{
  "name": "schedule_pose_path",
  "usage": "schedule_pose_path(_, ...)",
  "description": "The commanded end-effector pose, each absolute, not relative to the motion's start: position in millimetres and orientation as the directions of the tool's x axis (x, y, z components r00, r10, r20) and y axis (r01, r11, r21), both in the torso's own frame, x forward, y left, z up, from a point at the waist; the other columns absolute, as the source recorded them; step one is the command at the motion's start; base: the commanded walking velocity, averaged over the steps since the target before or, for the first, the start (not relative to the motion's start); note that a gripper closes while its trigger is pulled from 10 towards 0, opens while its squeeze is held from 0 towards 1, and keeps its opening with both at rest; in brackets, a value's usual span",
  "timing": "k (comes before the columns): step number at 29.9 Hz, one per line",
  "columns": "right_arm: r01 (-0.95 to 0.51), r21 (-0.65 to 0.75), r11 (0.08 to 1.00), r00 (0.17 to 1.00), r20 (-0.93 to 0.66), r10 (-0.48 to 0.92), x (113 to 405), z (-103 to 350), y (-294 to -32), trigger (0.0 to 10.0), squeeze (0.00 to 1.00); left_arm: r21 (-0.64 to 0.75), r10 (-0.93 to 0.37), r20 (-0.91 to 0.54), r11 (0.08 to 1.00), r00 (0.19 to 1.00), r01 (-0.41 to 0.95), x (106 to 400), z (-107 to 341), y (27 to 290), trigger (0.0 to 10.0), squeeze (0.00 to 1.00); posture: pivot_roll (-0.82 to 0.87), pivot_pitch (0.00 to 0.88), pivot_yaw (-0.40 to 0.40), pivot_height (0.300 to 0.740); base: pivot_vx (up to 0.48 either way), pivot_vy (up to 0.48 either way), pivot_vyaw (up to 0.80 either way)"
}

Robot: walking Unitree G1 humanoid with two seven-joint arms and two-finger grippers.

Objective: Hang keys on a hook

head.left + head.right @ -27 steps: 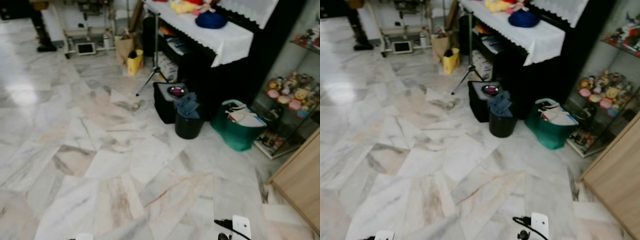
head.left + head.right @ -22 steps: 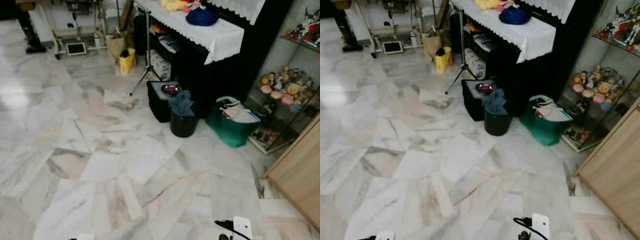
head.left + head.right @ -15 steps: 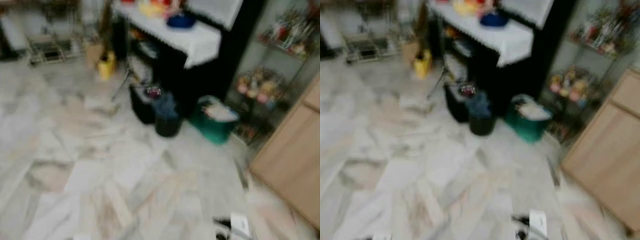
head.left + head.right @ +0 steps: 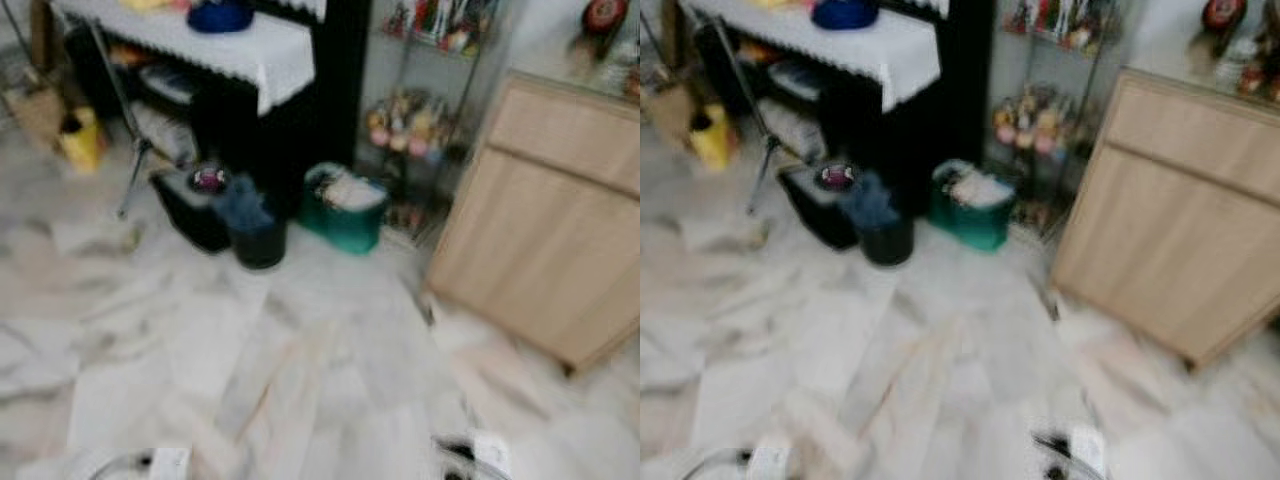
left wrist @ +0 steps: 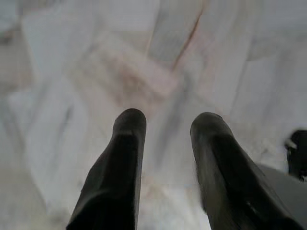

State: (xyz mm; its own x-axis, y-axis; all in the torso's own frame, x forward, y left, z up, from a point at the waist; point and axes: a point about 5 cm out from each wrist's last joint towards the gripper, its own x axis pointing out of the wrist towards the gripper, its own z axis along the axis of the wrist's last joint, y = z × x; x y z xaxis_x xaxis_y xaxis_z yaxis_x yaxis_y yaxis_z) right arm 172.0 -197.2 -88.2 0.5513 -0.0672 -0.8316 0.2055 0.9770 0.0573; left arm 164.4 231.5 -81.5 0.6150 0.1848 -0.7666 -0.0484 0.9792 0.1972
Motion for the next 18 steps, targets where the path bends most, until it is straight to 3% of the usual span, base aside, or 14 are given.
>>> schedule_pose_path(1,0.220,0.078,0.972,0.542,-0.839,-0.056,167.8,-91.0,-190.9,10.0,0.00,0.207,0.198,-0.804,0.977,0.560,-0.049,146.4,-87.9,238.3,10.0,0.00,0.02,0.034,-0.012,0.740,0.000,0.000,-0.76)
schedule_pose_path(18,0.221,0.082,0.972,0.541,-0.840,-0.052,168.1,-90.9,-190.6,10.0,0.00,0.192,0.184,-0.800,0.980,0.571,-0.048,151.2,-88.7,227.5,10.0,0.00,0.03,0.027,-0.013,0.740,0.000,0.000,-0.76)
